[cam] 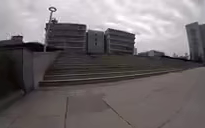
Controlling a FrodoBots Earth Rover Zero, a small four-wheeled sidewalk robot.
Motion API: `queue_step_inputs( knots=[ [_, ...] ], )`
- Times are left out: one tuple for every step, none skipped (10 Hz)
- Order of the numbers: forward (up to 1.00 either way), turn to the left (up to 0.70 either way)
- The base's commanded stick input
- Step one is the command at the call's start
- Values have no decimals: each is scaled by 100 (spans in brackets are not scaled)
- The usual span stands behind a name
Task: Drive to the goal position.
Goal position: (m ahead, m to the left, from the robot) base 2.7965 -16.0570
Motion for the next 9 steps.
queue_step_inputs(
  knots=[
    [70, 0],
    [70, 0],
    [70, 0],
    [70, 0],
    [70, 0],
    [70, 0],
    [70, 0],
    [70, 0],
    [70, 0]
  ],
)
